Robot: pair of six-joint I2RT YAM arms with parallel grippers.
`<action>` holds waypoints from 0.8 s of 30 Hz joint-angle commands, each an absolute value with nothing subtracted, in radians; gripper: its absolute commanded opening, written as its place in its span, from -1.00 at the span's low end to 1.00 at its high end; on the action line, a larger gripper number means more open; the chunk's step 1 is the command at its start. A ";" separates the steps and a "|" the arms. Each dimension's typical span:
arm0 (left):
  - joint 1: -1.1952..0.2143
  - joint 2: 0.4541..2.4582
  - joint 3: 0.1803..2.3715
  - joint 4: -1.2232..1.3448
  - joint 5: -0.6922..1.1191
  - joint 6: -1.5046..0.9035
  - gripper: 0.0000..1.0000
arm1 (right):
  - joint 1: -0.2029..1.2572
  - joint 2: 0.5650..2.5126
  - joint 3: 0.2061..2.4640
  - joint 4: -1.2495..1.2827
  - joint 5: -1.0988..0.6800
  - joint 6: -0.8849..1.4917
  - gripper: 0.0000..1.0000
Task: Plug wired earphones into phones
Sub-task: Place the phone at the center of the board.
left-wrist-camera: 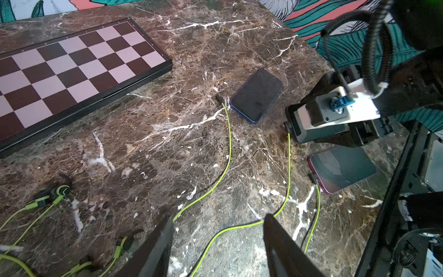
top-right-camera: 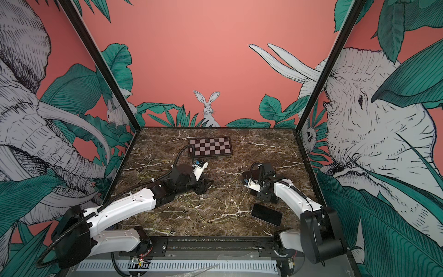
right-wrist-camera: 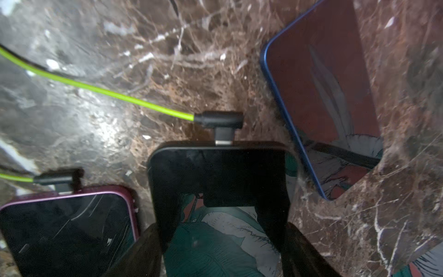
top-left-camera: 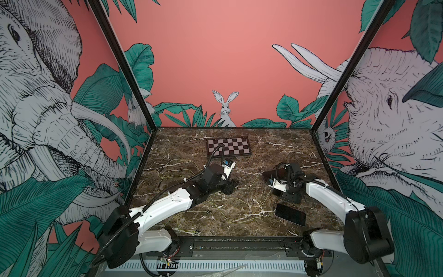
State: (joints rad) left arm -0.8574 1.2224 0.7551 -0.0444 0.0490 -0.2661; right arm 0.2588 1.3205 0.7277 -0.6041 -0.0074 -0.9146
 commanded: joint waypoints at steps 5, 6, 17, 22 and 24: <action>-0.857 1.173 0.706 -0.050 0.037 -0.259 0.21 | 0.229 1.385 0.762 -0.608 0.027 -0.888 0.46; -0.857 1.170 0.703 -0.054 0.029 -0.262 0.21 | 0.228 1.389 0.759 -0.607 0.028 -0.887 0.49; -0.857 1.170 0.692 -0.050 0.023 -0.310 0.18 | 0.226 1.384 0.771 -0.606 0.073 -0.857 0.85; -0.858 1.165 0.699 -0.058 -0.008 -0.313 0.18 | 0.226 1.258 0.779 -0.552 0.081 -0.781 0.90; -0.858 1.168 0.708 -0.069 -0.032 -0.337 0.18 | 0.226 1.186 0.757 -0.432 0.153 -0.669 0.93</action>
State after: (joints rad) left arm -0.8574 1.1919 0.6971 -0.0547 0.0097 -0.3019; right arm 0.2306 1.2762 0.7502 -0.5617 0.0811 -0.7940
